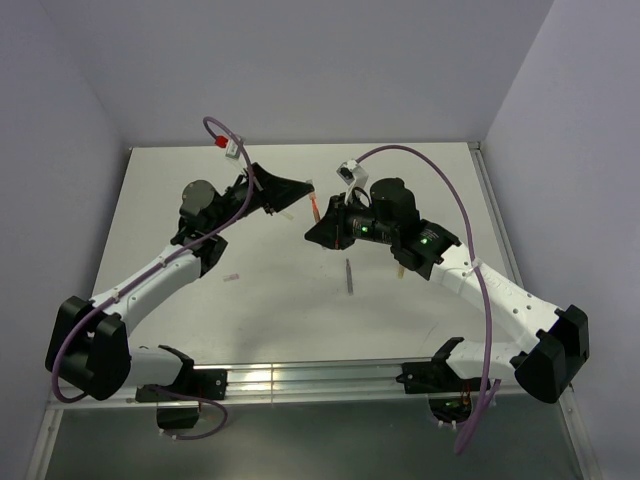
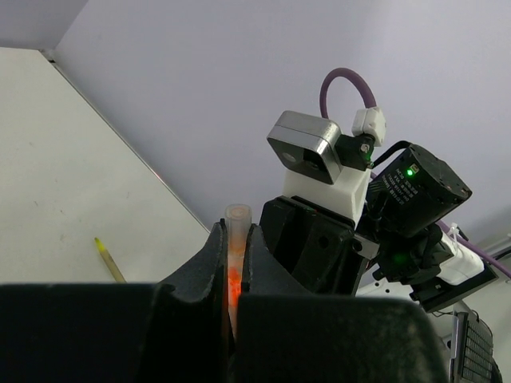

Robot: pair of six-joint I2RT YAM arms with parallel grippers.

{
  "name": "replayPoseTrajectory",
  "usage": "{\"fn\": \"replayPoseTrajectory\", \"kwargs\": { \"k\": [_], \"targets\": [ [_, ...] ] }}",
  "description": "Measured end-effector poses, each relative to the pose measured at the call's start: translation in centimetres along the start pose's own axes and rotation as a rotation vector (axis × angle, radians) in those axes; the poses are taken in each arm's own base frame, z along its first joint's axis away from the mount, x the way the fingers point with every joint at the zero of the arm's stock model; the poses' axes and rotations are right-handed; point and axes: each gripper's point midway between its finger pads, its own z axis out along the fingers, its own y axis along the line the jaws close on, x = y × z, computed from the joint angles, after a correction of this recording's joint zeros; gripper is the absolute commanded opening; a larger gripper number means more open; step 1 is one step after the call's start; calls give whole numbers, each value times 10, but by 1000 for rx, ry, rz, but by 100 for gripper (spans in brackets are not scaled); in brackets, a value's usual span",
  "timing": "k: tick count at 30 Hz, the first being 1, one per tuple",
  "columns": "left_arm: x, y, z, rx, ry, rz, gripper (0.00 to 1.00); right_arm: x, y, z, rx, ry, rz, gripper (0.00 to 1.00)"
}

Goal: Insert the pens into the pen caps

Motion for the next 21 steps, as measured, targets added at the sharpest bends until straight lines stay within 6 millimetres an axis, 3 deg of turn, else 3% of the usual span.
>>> {"fn": "replayPoseTrajectory", "kwargs": {
  "k": [21],
  "targets": [
    [8, 2, 5, -1, 14, -3, 0, 0, -10, -4, 64, -10, -17, 0]
  ]
}}
